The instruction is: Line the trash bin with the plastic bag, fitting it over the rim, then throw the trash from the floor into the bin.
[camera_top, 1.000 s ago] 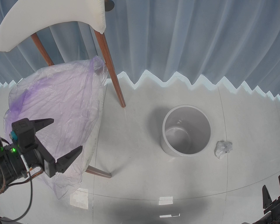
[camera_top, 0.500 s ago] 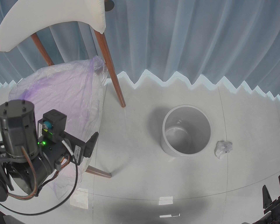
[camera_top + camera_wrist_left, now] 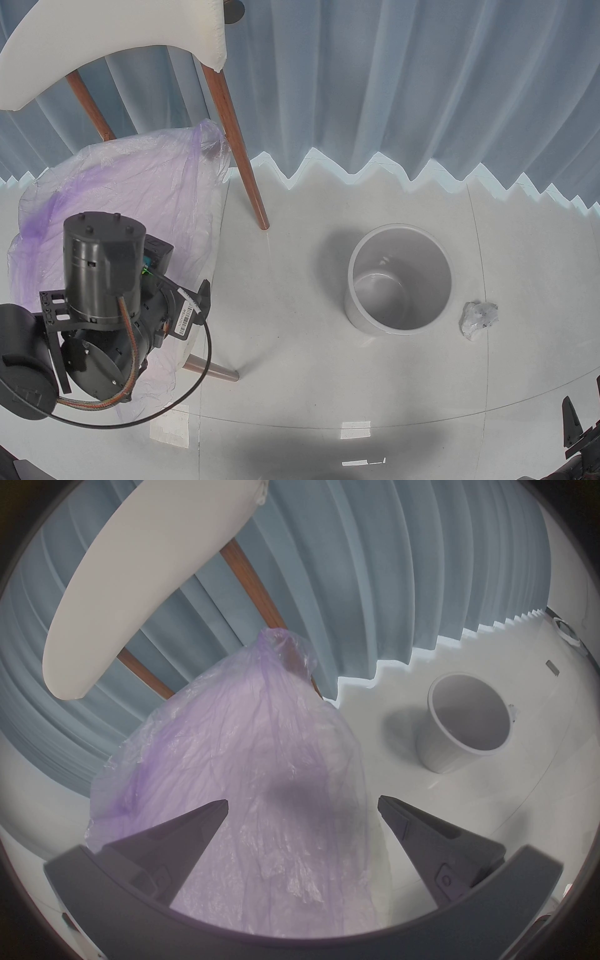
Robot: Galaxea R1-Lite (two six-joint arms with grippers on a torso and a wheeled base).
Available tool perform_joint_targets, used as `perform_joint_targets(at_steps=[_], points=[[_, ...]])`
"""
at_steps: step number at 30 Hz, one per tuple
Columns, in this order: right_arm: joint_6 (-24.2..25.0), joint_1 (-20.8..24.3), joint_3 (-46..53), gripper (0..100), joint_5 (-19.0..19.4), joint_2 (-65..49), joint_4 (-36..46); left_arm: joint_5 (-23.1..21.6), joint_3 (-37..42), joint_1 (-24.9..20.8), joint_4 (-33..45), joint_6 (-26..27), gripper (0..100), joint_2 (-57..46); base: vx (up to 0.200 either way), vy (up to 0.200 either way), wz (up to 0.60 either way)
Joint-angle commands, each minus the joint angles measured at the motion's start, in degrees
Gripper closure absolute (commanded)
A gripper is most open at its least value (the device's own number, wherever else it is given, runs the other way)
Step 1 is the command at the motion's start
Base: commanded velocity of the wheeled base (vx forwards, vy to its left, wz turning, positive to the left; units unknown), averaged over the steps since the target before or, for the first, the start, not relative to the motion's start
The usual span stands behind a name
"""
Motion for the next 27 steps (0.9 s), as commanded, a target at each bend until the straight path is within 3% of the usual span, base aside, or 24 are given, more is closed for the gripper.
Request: perform_joint_targets(at_steps=[1, 12, 13, 27], points=[[0.00, 0.01, 1.01, 0, -0.07, -1.01, -0.02, 0.02, -0.36, 1.31, -0.01, 0.32, 0, 1.93, 0.000, 0.000, 0.00], [0.00, 0.01, 1.01, 0, -0.07, -1.01, -0.02, -0.51, -0.53, 1.93, -0.18, 0.93, 0, 4.30, 0.000, 0.000, 0.00], [0.00, 0.01, 1.01, 0, -0.07, -1.01, -0.02, -0.51, -0.62, 1.93, -0.18, 1.02, 100, 4.39, 0.000, 0.000, 0.00], [0.00, 0.01, 1.01, 0, 0.02, -1.01, -0.02, -0.51, -0.27, 3.60, -0.36, 0.93, 100, 0.87, 0.000, 0.000, 0.00]])
